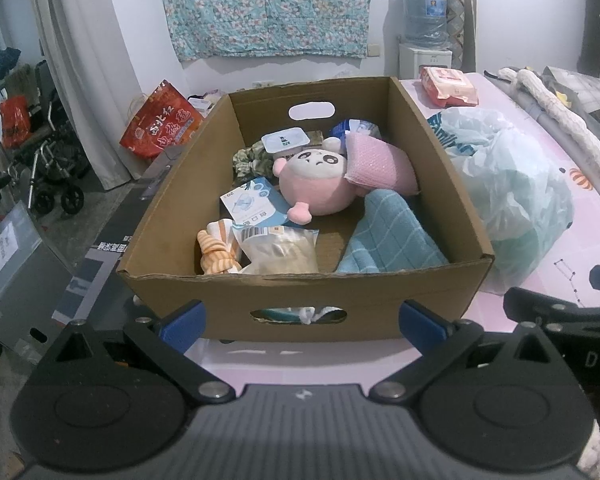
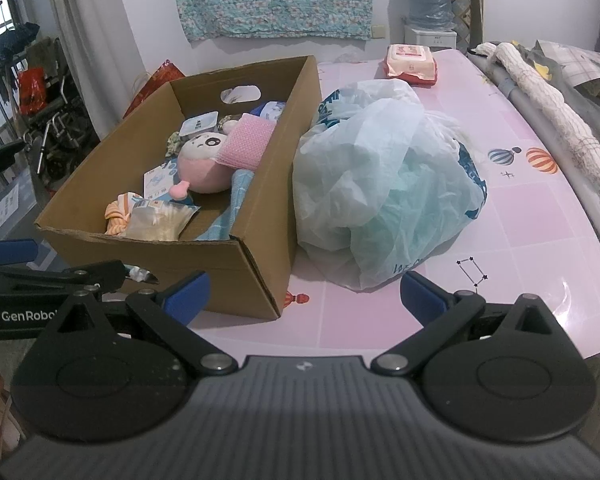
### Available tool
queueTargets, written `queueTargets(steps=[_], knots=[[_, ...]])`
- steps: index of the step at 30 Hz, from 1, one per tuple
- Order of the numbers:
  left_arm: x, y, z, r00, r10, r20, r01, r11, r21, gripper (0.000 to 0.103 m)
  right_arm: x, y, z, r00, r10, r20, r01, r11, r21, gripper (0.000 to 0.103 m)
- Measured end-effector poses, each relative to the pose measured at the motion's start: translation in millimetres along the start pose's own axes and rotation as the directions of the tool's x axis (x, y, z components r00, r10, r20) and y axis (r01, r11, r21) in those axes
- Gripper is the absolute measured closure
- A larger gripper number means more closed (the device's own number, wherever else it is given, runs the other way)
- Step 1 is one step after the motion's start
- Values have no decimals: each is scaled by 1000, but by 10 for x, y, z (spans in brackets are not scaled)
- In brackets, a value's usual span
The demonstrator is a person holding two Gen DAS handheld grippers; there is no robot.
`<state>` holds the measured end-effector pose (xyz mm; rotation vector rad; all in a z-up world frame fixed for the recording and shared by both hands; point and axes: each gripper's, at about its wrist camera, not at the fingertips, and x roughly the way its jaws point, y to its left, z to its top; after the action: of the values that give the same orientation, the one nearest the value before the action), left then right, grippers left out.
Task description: Organize soft objects
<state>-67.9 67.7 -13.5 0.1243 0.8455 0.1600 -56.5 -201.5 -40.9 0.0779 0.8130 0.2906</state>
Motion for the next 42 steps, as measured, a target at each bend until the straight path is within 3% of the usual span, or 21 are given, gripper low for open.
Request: queueTargets(steps=[42], knots=[[78,-8,4,1000,-3,-27,3,1000,-18,0,88,18,-4,1000,0,-21,0,1000,1,1]])
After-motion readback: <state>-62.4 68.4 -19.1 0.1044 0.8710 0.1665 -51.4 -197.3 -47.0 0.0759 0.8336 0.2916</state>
